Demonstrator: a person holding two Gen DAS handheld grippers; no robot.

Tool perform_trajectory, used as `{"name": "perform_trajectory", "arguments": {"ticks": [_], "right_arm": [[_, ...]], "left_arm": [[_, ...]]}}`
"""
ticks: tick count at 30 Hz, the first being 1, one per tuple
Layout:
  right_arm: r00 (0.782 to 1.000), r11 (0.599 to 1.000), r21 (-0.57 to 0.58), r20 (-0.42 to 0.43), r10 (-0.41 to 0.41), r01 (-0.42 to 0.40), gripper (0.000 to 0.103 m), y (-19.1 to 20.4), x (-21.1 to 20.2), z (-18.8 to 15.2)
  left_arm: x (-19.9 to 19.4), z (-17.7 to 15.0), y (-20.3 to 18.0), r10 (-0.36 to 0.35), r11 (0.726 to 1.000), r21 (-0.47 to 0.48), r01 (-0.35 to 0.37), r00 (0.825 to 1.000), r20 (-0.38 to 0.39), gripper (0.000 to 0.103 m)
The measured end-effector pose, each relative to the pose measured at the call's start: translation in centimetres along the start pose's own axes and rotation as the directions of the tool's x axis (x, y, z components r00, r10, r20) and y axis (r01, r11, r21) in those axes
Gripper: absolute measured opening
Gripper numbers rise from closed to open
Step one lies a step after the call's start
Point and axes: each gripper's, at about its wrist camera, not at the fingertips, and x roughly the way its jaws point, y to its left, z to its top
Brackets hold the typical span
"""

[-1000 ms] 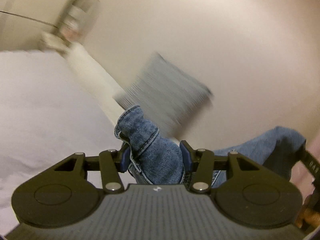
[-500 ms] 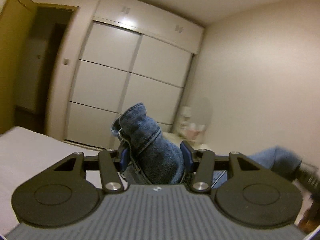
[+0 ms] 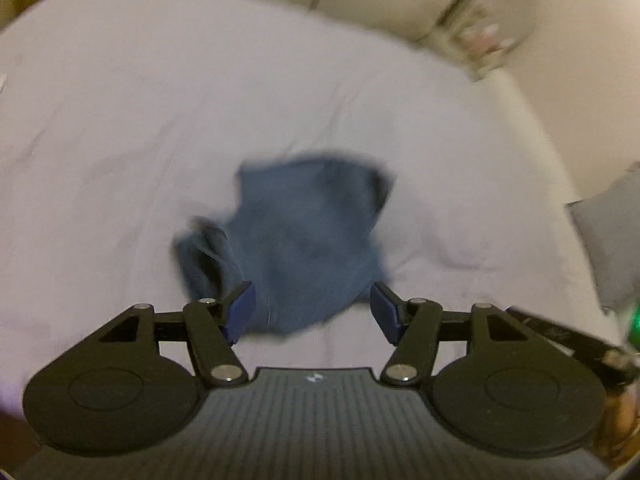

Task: Fold clothes
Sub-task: 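Lift the jeans out of the bin with both grippers and carry them to the bed, then release the jeans onto the bed with both grippers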

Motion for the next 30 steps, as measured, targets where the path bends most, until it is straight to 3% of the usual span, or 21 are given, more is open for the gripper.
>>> {"name": "perform_trajectory", "arguments": {"ticks": [1, 7, 13, 19, 27, 30], "right_arm": [[1.000, 0.999, -0.032, -0.021, 0.014, -0.015, 0.048, 0.1, 0.6, 0.1], [0.981, 0.978, -0.172, -0.175, 0.087, -0.118, 0.048, 1.5, 4.3, -1.7], [0.950, 0.943, -0.262, -0.285, 0.129, -0.206, 0.050, 5.9, 7.6, -3.0], [0.934, 0.927, -0.291, -0.333, 0.133, -0.236, 0.050, 10.7, 9.6, -5.0], [0.918, 0.951, -0.246, -0.389, 0.078, -0.186, 0.053, 20.9, 12.7, -8.3], [0.926, 0.948, -0.266, -0.372, 0.068, -0.177, 0.053, 24.8, 13.7, -9.2]], "left_arm": [[0.8, -1.7, 0.7, 0.027, 0.999, -0.030, -0.027, 0.999, -0.022, 0.058], [2.4, -5.6, 3.6, 0.120, 0.976, -0.175, -0.126, 0.992, -0.046, 0.058], [3.5, -7.6, 8.2, 0.159, 0.965, -0.195, -0.174, 0.983, -0.091, 0.058], [6.0, -6.1, 12.2, 0.144, 0.978, -0.123, -0.167, 0.974, -0.174, 0.058], [9.8, -2.7, 18.5, 0.083, 0.995, 0.082, -0.059, 0.943, -0.323, 0.057], [10.7, -2.1, 20.6, 0.066, 0.994, 0.108, -0.029, 0.932, -0.358, 0.057]]}}
